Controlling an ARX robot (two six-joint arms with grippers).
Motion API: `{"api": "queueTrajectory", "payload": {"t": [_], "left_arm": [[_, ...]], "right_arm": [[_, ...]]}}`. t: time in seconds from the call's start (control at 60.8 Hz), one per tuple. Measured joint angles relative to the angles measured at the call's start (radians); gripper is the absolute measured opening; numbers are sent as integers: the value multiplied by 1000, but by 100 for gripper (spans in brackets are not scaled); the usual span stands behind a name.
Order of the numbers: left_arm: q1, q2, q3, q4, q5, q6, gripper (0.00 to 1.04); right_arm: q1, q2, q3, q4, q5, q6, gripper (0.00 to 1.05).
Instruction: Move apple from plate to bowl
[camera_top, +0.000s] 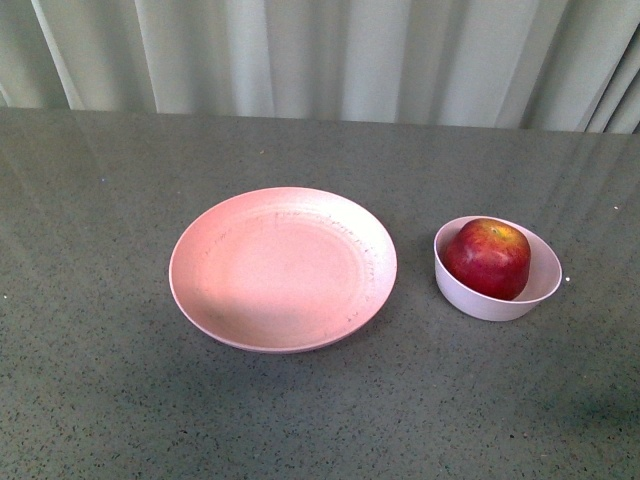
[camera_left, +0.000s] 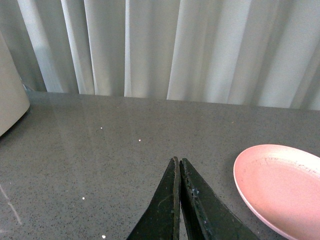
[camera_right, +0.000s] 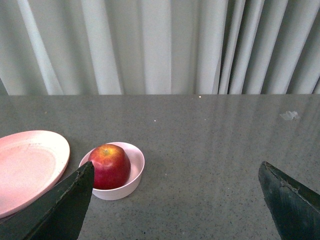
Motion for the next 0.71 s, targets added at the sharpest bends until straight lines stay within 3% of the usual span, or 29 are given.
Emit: {"api": "queueTrajectory", "payload": {"t": [0.658,0.708], "left_arm": [[0,-237,0,-233,0,0,2],[0,-320,0,-347,0,0,2]], "right_arm": [[0,0,0,0,0,0,96],[0,0,0,0,0,0,96]]}}
